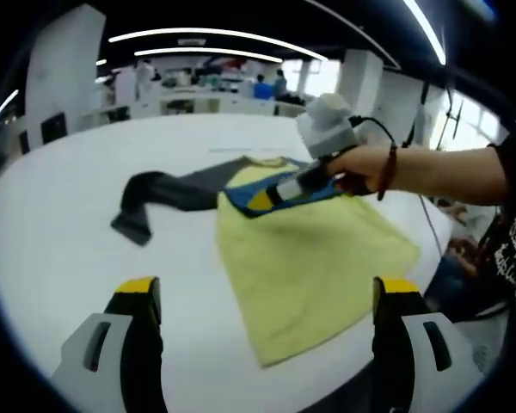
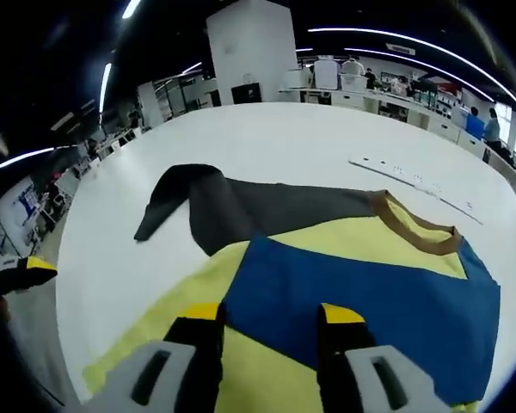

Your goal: Fold the garment on the visible template until the final outline fits inside the template.

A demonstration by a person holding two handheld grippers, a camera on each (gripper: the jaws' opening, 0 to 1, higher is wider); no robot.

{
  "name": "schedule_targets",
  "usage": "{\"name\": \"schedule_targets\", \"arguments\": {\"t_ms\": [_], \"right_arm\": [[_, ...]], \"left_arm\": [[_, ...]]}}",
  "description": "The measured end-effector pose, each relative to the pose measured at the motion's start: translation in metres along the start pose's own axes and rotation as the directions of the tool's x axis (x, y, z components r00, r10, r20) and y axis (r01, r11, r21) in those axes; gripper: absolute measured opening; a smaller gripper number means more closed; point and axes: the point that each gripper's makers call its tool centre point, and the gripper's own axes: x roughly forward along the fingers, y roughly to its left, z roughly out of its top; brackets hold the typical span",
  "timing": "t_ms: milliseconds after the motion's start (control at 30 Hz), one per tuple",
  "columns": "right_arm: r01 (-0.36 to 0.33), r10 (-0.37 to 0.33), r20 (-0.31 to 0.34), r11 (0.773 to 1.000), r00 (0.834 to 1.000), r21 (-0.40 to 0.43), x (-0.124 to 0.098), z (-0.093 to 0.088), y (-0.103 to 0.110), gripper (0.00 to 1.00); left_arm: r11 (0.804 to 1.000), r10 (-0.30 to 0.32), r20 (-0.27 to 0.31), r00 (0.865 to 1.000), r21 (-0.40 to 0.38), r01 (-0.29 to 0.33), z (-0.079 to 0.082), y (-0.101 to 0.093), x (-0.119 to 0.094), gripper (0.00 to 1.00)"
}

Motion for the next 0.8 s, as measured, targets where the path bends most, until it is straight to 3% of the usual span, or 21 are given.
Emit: {"name": "schedule_targets", "arguments": {"t_ms": [100, 333, 567, 800], "right_arm": [[0.002, -0.002, -0.015, 1.0, 1.0, -0.005, 0.001, -0.006, 0.002, 0.42], [-0.004, 0.004, 0.008, 1.0, 1.0, 0.004, -0.006, 0.0, -0.001, 0.43], [-0.001, -0.002, 0.085, 1.0, 0.996, 0.026, -0.035, 0.017, -0.018, 0.49], [0.026, -0.031, 0.127, 0.999, 0.991, 0.039, -0.062, 0.022, -0.045, 0.56]], "left_arm": [[1.0, 0.0, 0.0, 1.0, 0.0, 0.0, 0.001, 0.001, 0.0, 0.99], [1.0, -0.002, 0.001, 1.0, 0.006, 0.002, 0.003, 0.0, 0.001, 0.99], [1.0, -0.004, 0.003, 1.0, 0.014, 0.004, 0.004, -0.001, 0.002, 0.99], [1.0, -0.005, 0.012, 1.0, 0.019, 0.005, 0.007, -0.004, 0.003, 0.99]]}}
